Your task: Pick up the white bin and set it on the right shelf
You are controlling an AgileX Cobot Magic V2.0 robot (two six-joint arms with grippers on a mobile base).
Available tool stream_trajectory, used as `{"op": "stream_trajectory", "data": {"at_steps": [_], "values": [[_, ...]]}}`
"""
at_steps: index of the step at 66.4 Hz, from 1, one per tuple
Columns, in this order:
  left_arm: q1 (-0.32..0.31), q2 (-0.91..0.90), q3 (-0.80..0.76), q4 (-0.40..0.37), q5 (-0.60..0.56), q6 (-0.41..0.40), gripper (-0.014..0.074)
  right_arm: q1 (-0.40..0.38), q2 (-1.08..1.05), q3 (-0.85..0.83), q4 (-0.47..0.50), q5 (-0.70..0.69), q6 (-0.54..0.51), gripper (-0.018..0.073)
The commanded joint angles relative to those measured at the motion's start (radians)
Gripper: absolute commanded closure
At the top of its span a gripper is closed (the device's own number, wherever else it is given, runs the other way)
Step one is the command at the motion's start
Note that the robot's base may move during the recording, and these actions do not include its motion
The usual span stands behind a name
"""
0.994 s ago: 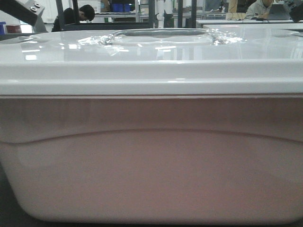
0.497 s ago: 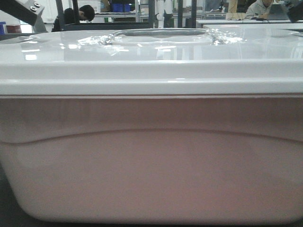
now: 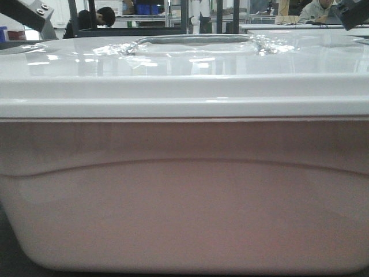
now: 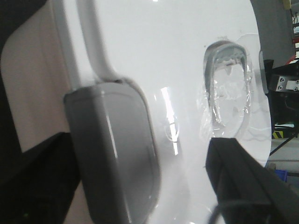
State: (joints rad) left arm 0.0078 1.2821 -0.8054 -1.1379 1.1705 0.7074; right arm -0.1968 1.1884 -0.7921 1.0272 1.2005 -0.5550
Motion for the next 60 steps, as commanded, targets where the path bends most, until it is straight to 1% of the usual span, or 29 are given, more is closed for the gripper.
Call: {"op": "stream_trajectory", "data": {"at_steps": [1,9,28,32,35,40,44,49,60], "values": [[-0.01,-0.02,-0.026,-0.085,0.026,0.007,0.0169,0.002,-0.023,-0.024,0.073,0.077,-0.009,-0.0064],[-0.01,-0.02,-0.026,-0.085,0.026,0.007,0.0201,0.002,-0.023,-0.024,0.073,0.069,-0.008,-0.0064],[-0.01,-0.02,-0.026,-0.085,0.026,0.007,0.0325,0.002,-0.023,-0.024,0.073,0.069,-0.008,-0.0055],[-0.01,-0.02,-0.026,-0.085,0.026,0.007,0.0344,0.002,-0.023,-0.024,0.073,0.069,-0.008,-0.0017],[-0.01,-0.02,-0.026,-0.085,0.026,0.007,0.0353,0.002,-0.023,-0.024,0.073,0.069,-0.008,0.0029],[-0.01,-0.02,-0.026,-0.085,0.026,0.007,0.0356,0.002,-0.023,-0.024,0.073,0.069,-0.008,0.0097],[-0.01,-0.02,-0.026,-0.085,0.026,0.007,0.0356,0.002,-0.023,-0.024,0.073,0.069,-0.008,0.0136],[-0.01,-0.02,-0.026,-0.085,0.026,0.007,0.0356,0.002,-0.023,-0.024,0.073,0.069,-0.008,0.0153],[-0.01,-0.02,-0.026,-0.085,0.026,0.007,0.0356,0.002,-0.023,-0.024,0.073,0.07,-0.008,0.0153]]}}
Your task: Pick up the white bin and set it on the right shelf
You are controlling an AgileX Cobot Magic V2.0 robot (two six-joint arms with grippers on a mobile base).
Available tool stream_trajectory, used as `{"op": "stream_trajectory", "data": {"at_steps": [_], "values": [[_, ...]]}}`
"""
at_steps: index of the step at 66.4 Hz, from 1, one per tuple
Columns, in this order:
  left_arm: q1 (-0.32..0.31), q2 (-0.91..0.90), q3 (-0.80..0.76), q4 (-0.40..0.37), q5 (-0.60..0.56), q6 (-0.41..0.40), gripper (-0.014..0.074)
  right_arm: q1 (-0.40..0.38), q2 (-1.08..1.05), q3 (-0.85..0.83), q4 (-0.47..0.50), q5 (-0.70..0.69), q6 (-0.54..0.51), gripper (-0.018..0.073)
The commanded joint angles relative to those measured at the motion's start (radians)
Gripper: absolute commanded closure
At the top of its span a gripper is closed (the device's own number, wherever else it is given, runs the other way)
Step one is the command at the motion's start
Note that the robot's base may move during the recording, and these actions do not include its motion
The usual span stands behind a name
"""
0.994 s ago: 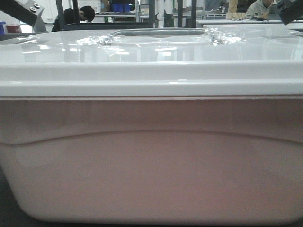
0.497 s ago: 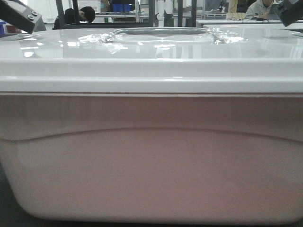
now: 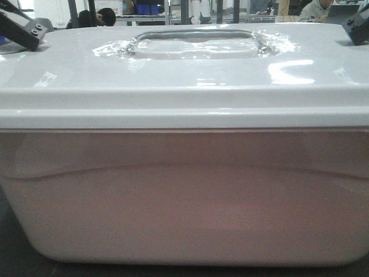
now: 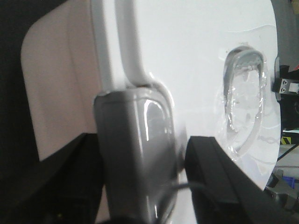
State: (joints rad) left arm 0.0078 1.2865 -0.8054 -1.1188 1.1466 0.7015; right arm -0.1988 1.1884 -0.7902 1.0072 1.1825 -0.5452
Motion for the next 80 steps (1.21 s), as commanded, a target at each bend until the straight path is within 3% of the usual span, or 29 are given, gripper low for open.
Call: {"op": "stream_trajectory", "data": {"at_steps": [1,14,34,66,80], "values": [[-0.01,-0.024,-0.026,-0.104,0.05,0.013,0.0356,0.004,-0.023,-0.025,0.093,0.088,-0.018,0.0153],[-0.01,-0.024,-0.026,-0.104,0.05,0.013,0.0356,0.004,-0.023,-0.025,0.1,0.088,-0.018,0.0153],[-0.01,-0.024,-0.026,-0.086,0.023,0.013,0.0355,0.004,-0.023,-0.025,0.188,0.125,-0.028,0.0153],[-0.01,-0.024,-0.026,-0.073,0.012,0.007,0.0355,0.004,-0.023,-0.025,0.178,0.11,-0.03,0.0153],[-0.01,-0.024,-0.026,-0.113,0.005,0.007,0.0355,0.004,-0.023,-0.025,0.176,0.11,-0.031,0.0174]]}}
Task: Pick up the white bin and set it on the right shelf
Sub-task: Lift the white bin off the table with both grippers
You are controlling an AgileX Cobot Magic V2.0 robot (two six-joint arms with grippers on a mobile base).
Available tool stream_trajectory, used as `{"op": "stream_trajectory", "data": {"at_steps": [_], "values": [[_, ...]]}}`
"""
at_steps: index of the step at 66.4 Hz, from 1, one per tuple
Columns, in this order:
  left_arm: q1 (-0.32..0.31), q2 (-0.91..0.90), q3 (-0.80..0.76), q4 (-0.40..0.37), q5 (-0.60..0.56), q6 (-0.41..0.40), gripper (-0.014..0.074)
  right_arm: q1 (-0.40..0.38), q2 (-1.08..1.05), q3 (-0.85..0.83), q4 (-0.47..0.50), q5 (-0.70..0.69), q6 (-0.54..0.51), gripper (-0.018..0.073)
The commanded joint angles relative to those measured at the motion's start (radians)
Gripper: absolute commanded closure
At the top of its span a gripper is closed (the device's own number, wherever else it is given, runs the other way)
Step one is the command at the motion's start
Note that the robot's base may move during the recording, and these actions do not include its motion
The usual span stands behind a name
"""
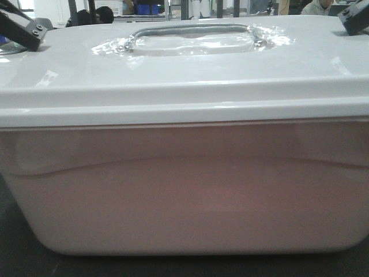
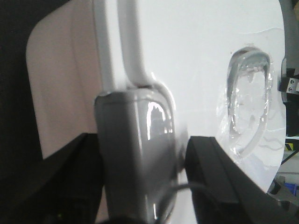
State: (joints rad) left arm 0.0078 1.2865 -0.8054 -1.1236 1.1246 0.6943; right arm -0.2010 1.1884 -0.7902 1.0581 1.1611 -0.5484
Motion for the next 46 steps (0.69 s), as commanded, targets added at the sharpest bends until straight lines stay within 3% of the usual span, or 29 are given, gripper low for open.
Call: {"op": "stream_trajectory", "data": {"at_steps": [1,14,35,46], "values": [[-0.01,-0.024,-0.026,-0.11,0.027,0.014,0.0355,0.006,-0.023,-0.025,0.125,0.132,-0.028,0.0179],[-0.01,-0.024,-0.026,-0.158,0.026,0.022,0.0355,0.006,-0.023,-0.025,0.125,0.14,-0.028,0.0201],[-0.006,-0.046,-0.027,-0.165,0.026,0.022,0.0354,0.006,-0.024,-0.029,0.182,0.173,-0.061,0.0199],[0.026,-0.086,-0.037,-0.171,0.023,0.022,0.0354,0.006,-0.03,-0.029,0.19,0.173,-0.072,0.0199]]}}
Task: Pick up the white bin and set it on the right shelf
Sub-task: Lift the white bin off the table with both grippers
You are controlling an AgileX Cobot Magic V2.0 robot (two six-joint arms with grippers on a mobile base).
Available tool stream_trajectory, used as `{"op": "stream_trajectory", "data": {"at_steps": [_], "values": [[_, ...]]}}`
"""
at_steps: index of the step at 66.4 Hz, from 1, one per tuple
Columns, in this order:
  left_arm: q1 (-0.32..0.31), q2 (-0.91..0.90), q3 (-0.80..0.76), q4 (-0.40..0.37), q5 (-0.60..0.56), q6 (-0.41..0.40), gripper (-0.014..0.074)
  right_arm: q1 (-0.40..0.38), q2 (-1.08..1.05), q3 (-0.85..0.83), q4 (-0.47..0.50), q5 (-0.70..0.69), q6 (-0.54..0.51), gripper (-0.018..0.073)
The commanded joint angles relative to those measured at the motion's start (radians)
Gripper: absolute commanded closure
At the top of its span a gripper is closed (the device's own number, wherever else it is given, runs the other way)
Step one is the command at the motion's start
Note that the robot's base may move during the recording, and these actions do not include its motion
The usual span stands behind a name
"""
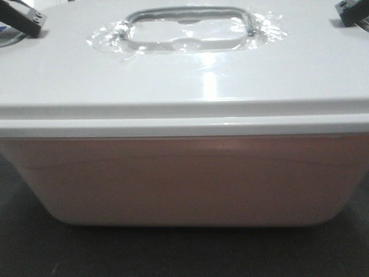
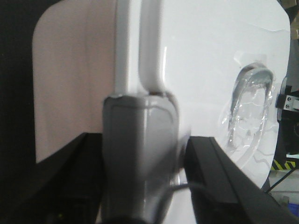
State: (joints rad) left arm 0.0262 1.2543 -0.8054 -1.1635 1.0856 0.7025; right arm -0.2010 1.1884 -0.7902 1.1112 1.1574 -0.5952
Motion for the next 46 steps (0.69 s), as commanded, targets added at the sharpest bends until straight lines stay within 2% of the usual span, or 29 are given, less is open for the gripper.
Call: {"op": "stream_trajectory", "data": {"at_steps": [1,11,37,46], "values": [[0.013,-0.059,-0.037,-0.131,0.062,0.014,0.0354,0.006,-0.033,-0.029,0.137,0.176,-0.027,0.0199],[0.054,-0.109,-0.037,-0.131,0.062,0.014,0.0354,0.007,-0.075,-0.029,0.176,0.176,-0.036,0.0199],[0.054,-0.119,-0.037,-0.113,0.089,0.014,0.0354,0.008,-0.113,-0.029,0.216,0.176,-0.038,0.0199],[0.054,-0.119,-0.037,-0.106,0.096,0.014,0.0354,0.045,-0.113,-0.029,0.224,0.167,-0.04,0.0199]]}}
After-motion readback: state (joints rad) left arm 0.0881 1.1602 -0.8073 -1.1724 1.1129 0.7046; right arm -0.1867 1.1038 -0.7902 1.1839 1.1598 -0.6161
